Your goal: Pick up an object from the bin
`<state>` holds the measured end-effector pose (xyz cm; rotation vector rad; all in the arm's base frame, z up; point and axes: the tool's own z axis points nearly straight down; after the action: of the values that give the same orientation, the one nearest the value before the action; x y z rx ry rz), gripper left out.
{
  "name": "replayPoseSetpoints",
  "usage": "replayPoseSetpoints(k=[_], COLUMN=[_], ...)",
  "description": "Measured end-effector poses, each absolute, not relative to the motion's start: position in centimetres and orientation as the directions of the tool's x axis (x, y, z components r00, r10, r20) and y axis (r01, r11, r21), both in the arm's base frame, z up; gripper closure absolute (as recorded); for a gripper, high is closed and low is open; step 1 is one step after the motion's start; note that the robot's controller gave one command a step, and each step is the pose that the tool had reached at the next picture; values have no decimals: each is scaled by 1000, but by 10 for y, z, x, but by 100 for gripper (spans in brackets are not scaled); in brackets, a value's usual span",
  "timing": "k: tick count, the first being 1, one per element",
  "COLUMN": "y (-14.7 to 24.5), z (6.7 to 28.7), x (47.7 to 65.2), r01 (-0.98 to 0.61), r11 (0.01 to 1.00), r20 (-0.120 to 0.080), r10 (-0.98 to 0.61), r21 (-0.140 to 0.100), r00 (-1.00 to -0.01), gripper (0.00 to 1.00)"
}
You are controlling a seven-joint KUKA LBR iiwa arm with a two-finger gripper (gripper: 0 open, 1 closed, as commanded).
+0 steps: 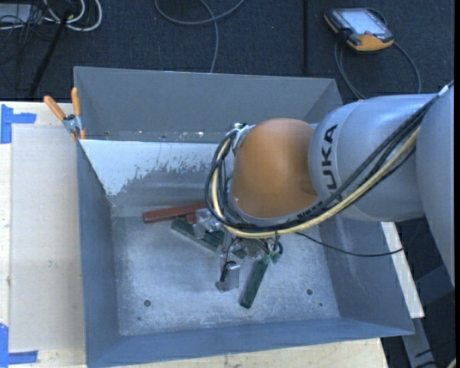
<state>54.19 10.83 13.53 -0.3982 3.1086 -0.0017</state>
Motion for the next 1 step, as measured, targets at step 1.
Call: replayPoseSetpoints(k=[1], y=[110], z=[75], x=[549], r01=[-268], r11=[964], r20=[-3], r10=[-268], r21=[2], r00=[-964], gripper=[0])
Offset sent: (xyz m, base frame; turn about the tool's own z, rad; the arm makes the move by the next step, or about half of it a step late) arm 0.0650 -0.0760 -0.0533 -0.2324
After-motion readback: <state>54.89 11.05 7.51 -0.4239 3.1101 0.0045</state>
